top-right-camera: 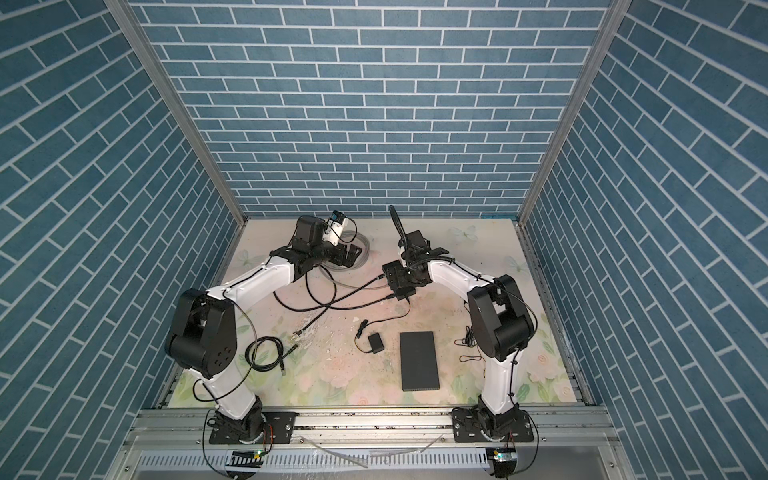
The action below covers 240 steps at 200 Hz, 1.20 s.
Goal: Insert the plug into the switch port
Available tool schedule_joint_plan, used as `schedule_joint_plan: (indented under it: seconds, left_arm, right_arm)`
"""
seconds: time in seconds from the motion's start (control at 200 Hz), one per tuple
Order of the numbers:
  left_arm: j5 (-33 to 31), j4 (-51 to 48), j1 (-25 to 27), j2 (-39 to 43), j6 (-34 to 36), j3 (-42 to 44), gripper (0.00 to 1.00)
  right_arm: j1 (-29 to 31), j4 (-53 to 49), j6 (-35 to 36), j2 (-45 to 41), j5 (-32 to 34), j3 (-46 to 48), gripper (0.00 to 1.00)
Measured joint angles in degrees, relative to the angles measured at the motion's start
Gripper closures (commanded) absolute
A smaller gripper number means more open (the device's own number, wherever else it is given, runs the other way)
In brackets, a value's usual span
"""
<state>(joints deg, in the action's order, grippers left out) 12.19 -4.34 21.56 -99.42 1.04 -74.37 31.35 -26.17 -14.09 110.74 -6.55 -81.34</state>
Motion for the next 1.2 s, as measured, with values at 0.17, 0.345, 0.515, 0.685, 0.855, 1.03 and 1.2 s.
schedule_joint_plan:
  seconds: [0.17, 0.345, 0.515, 0.685, 0.855, 1.03, 1.2]
  left_arm:
    - [-3.41, -2.93, 0.00, 3.67, 0.11, 0.13, 0.00]
    - [-7.52, -3.74, 0.00, 6.97, 1.05, 1.84, 0.00]
    - [-10.62, -4.39, 0.00, 8.50, 1.55, 4.57, 0.00]
    - [-12.20, -5.25, 0.79, 8.59, 0.55, 5.46, 0.00]
    - [-15.98, -5.81, 5.97, 8.72, 1.55, 6.60, 0.00]
    - [-18.60, -5.20, 7.19, 8.83, 1.97, 6.80, 0.00]
    - [-23.52, 2.75, 6.93, 11.52, 2.75, 12.33, 0.00]
  right_arm:
    - [0.31, -0.48, 0.13, 4.26, 3.61, -3.76, 0.02]
    - [0.85, -1.49, 0.42, 7.91, 5.79, -6.05, 0.03]
    - [2.01, -1.38, -0.15, 9.09, 7.13, -6.29, 0.11]
    - [2.23, -0.68, -4.83, 9.55, 8.90, -6.71, 0.20]
    - [0.26, -0.42, -10.64, 10.16, 10.78, -7.50, 0.21]
    - [-4.46, 1.01, -15.30, 9.99, 11.52, -6.60, 0.21]
    - [-8.48, 3.39, -20.00, 8.63, 11.37, -3.43, 0.18]
